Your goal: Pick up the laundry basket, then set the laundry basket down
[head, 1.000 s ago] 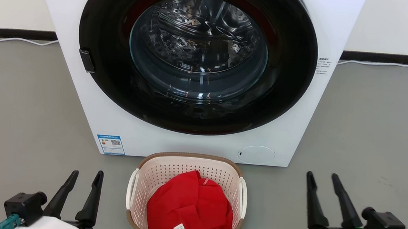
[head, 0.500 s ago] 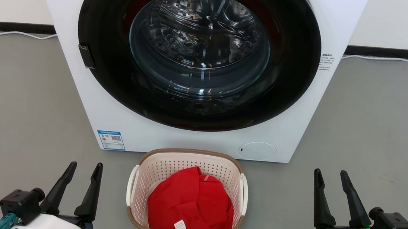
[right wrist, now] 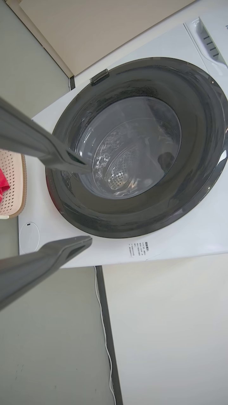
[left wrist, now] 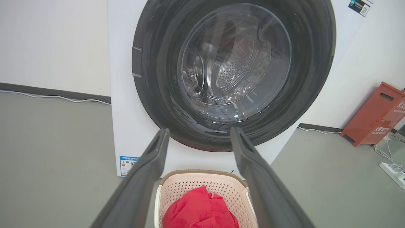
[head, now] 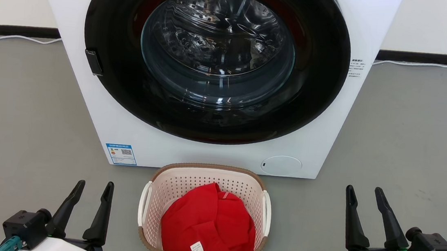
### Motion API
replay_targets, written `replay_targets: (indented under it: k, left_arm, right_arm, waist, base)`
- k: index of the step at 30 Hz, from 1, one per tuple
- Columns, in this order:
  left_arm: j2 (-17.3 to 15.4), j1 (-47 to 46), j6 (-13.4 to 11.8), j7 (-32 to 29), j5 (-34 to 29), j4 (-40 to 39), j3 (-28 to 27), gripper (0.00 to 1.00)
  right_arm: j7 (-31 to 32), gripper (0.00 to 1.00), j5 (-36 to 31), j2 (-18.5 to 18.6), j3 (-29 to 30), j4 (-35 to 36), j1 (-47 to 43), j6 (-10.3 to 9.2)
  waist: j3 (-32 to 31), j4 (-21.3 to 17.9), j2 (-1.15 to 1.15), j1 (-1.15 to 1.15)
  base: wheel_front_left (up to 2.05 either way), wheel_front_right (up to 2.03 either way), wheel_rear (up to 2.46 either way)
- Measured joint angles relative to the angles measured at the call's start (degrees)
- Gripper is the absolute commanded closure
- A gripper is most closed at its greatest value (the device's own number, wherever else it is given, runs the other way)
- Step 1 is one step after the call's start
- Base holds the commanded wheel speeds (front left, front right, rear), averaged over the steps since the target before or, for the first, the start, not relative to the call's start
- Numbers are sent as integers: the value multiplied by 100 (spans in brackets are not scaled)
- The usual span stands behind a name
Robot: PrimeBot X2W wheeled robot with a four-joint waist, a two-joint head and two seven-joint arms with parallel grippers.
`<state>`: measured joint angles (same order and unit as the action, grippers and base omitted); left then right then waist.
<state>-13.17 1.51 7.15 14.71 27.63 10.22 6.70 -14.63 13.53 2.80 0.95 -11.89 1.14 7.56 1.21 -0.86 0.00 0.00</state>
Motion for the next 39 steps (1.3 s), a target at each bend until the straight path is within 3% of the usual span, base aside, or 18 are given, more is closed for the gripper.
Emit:
replay_targets:
  k: [24,25,31,39]
  left_arm:
    - [3,1,0,-1,7,-9,16,0]
    - [12,6,-1,-1,22,10,27,100]
    - [218,220,-8,-18,59,368,110,100]
    - [232,237,-8,-144,472,374,74,100]
  right_arm:
    - [0,0,0,-1,-19,-9,1,0]
    - [0,100,0,-1,-20,-30,-1,1]
    - [26,100,62,-15,-46,-380,-172,0]
    - [107,100,571,-15,-43,-376,-202,0]
  waist:
    - [30,-59,0,0]
    - [29,-61,0,0]
    - [28,-61,0,0]
    - [10,-51,0,3]
  base:
    - [0,0,0]
    - [0,0,0]
    - [0,0,0]
    - [0,0,0]
